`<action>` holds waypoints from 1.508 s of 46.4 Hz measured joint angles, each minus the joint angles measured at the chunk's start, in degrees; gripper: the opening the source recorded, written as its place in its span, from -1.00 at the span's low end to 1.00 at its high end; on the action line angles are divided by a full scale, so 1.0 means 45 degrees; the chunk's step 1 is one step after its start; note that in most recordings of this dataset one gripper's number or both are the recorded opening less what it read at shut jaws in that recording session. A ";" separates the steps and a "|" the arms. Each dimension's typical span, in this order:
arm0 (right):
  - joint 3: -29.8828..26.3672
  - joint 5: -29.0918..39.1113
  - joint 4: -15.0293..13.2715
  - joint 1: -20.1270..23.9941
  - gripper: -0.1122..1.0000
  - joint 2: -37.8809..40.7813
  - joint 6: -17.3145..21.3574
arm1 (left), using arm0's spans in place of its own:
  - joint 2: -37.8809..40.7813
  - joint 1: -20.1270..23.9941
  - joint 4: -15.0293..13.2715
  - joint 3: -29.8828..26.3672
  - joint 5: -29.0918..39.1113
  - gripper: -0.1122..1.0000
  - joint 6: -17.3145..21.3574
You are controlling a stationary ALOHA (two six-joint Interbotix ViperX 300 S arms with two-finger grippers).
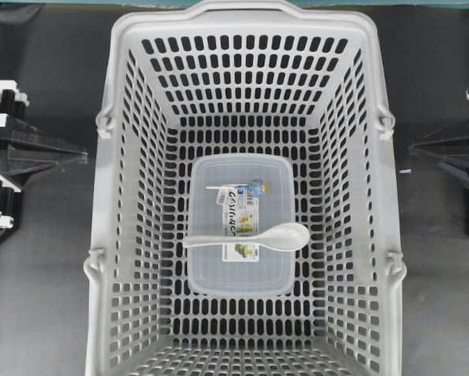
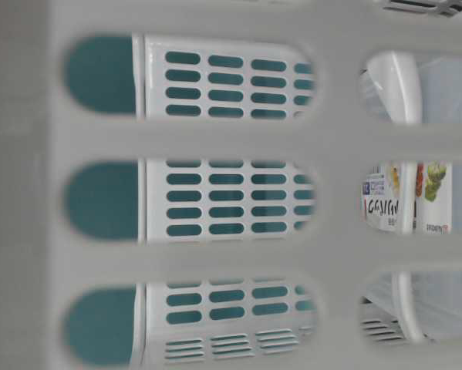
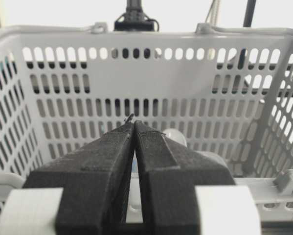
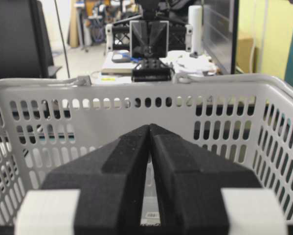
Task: Pick up the chinese spoon from the shopping basket with the left arm.
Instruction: 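Move the left gripper over the basket toward the white spoon, then lower the open left gripper onto the white spoon's handle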
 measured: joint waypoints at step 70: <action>-0.0527 0.3535 0.0078 0.0332 0.53 -0.0937 0.1055 | 1.2422 -0.1387 0.0469 -1.2441 1.3633 0.81 -0.1191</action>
